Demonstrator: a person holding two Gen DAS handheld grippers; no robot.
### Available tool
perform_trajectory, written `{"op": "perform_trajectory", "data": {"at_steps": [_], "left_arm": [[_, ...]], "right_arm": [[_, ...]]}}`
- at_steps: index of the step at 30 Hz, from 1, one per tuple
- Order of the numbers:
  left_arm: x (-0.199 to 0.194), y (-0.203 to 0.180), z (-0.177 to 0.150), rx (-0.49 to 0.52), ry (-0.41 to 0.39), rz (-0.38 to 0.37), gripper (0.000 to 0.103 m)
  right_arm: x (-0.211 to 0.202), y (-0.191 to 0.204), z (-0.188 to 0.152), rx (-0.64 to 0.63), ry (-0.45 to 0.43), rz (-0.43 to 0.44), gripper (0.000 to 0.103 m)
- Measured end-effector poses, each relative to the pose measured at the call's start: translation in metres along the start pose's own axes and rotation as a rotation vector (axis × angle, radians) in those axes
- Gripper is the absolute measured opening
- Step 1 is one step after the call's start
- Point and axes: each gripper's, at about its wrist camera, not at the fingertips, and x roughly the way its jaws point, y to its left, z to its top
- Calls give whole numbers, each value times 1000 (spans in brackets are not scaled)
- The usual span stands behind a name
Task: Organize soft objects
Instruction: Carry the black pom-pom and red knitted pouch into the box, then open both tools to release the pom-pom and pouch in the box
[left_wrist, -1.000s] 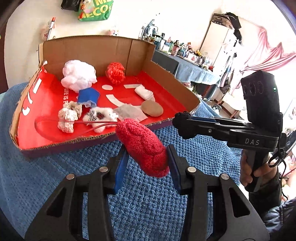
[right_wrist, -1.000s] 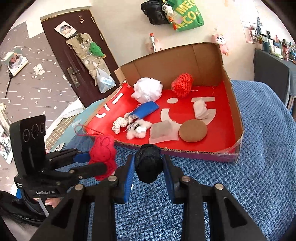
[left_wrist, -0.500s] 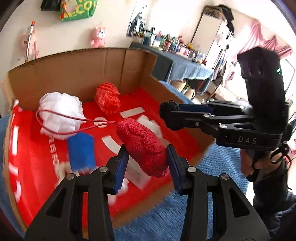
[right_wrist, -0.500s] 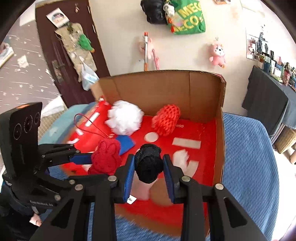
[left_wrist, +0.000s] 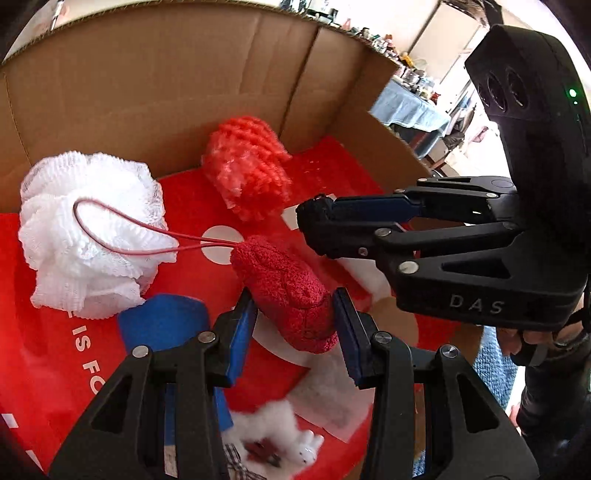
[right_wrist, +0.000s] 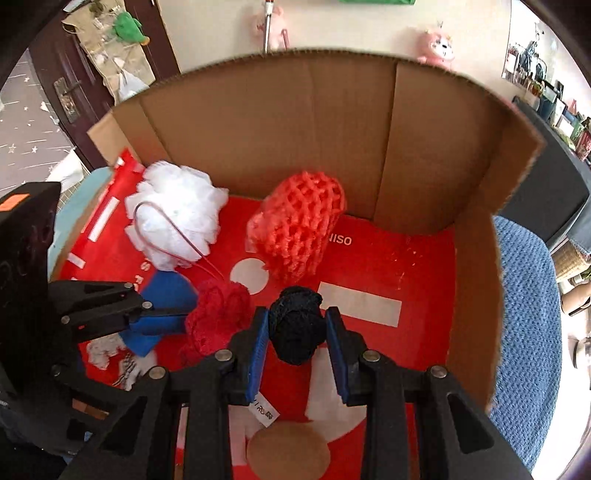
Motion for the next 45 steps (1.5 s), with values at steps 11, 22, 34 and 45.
{"op": "perform_trajectory", "data": {"at_steps": [11, 22, 34, 45], "left_arm": [[7, -7, 0, 5, 11, 31, 42], [7, -5, -1, 15, 5, 51, 52], [-5, -10, -5, 22, -21, 40, 65], [-41, -13, -15, 23, -97, 42, 76]], "right_arm": [[19, -3, 0, -6, 54, -4, 35], [30, -6, 12, 2, 70, 1, 39], [24, -7, 12, 18, 56, 0, 58], [-16, 2, 9, 22, -25, 2, 73]]}}
